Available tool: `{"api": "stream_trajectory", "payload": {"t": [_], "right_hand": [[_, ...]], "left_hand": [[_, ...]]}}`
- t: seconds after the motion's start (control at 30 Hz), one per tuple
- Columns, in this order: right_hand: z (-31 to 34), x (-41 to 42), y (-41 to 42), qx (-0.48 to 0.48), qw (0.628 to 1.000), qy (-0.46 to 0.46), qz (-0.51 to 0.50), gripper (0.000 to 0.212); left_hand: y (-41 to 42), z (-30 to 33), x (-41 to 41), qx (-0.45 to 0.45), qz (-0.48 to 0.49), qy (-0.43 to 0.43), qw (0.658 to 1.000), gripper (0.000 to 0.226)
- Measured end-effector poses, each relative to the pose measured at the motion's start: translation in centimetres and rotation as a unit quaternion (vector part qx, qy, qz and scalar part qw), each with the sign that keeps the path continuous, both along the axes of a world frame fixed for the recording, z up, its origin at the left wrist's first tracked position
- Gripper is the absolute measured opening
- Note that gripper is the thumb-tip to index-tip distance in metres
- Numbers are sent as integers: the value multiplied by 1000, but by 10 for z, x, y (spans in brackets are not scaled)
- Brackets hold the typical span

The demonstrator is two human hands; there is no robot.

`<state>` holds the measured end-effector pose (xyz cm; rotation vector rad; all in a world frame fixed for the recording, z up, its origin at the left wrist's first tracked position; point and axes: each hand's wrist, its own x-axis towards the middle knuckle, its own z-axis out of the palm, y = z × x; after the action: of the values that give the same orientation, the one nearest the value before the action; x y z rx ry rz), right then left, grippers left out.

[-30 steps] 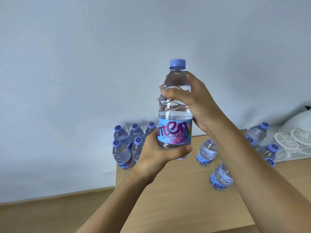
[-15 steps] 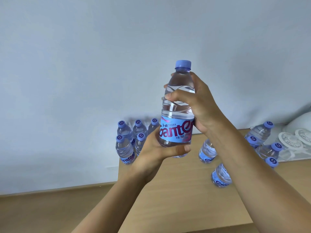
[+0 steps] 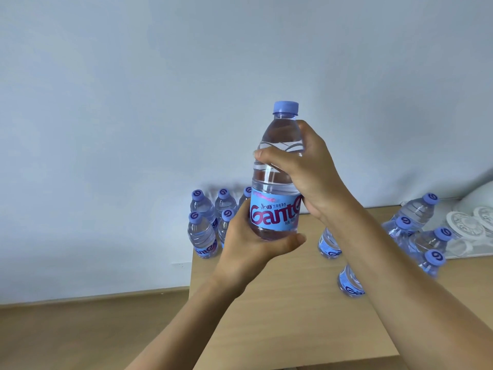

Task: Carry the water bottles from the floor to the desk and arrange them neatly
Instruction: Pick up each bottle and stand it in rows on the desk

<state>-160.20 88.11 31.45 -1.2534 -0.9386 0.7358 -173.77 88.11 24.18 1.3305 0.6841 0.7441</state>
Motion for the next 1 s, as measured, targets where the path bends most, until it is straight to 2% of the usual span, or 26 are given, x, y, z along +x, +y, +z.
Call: {"api": "stream_trajectory", "payload": {"t": [0.13, 0.47, 1.0], "right_hand": [[1, 1, 1, 5, 999, 24, 37, 27], [-6, -3, 4, -3, 998, -24, 51, 36], [-87, 3, -6, -88, 993, -20, 71, 27]], "left_hand": [[4, 0, -5, -27, -47, -12, 998, 59], [6, -11, -9, -49, -70, -12, 996, 52], [-7, -90, 1, -101, -79, 46, 991, 58]]}}
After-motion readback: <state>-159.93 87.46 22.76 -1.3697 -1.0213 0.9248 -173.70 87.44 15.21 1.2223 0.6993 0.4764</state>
